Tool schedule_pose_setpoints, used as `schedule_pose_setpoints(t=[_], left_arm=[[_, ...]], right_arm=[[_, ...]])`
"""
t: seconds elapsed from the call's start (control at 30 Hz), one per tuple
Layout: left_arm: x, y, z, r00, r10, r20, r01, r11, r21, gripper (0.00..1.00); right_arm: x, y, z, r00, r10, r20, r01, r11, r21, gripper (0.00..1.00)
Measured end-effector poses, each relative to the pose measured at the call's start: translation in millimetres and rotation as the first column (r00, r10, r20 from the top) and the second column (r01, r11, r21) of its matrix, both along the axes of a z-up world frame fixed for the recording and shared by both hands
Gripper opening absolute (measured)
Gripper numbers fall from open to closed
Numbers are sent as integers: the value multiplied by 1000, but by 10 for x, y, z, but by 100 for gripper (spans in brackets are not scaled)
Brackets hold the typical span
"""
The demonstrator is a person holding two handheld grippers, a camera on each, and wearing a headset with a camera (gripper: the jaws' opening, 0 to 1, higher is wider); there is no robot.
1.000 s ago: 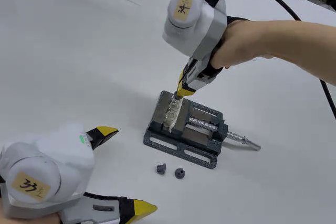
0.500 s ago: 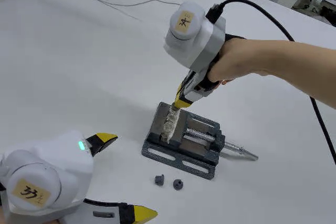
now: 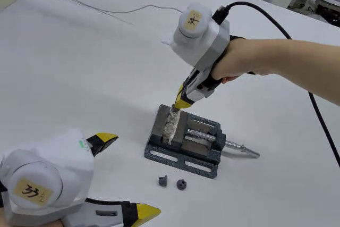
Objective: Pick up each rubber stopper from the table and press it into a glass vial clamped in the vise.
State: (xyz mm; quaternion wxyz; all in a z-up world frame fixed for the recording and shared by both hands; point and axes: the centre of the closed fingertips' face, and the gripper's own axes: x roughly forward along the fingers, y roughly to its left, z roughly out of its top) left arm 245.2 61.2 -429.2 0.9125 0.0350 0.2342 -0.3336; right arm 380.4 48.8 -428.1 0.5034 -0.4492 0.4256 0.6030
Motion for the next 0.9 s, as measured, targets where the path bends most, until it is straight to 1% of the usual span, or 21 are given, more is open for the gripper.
schedule_pose_setpoints(t=[0.03,0.07,0.1,0.17,0.23,0.3,0.43,0.5,0.53,0.57,0.6,0.73,0.77,0.83,0.9], left_arm=[[-1,-1,1,1000,-1,1,1,1000,1,87],[0,-1,4,1000,-1,2,1,1000,0,87],[0,-2,8,1000,-1,3,1,1000,-2,87],[0,0,5,1000,1,3,-1,1000,-3,87],[-5,-1,0,1000,-1,2,1,1000,-2,87],[-11,-1,-5,1000,-1,1,2,1000,-2,86],[-20,1,-22,1000,1,-4,-1,1000,-3,86],[-27,0,-41,1000,1,-9,-1,1000,-2,86],[-31,-2,-50,1000,0,-12,0,1000,-3,86],[-32,-6,-55,1000,0,-13,0,1000,-3,86],[-34,-10,-60,1000,-2,-14,2,1000,-2,86],[-29,-25,-67,1000,-5,-16,5,1000,-5,86],[-28,-27,-70,1000,-5,-17,4,1000,-7,86],[-29,-34,-82,1000,-7,-20,7,1000,-7,86],[-27,-41,-91,1000,-10,-22,10,1000,-5,86]], right_arm=[[-15,0,21,1000,23,15,-23,1000,3,0],[-29,-4,34,1000,20,20,-20,1000,3,0],[-36,-1,42,1000,17,18,-18,1000,6,0],[-59,17,61,1000,-12,4,11,1000,20,0],[-85,24,69,1000,-9,0,9,1000,27,0],[-62,17,49,1000,-3,-1,3,1000,19,0],[-111,1,16,1000,-13,-14,13,1000,19,0],[-124,-3,25,1000,-5,-17,6,1000,24,0],[-140,-7,27,999,-32,-31,33,999,25,0],[-148,-9,26,998,-43,-34,44,999,24,0],[-143,-9,29,999,-35,-31,36,999,25,0],[-159,-11,27,999,-41,-28,42,999,19,0],[-161,-14,27,998,-55,-27,56,998,13,0],[-156,-13,25,999,-37,-22,37,999,10,0],[-162,-9,23,999,-39,-15,39,999,-3,0]])
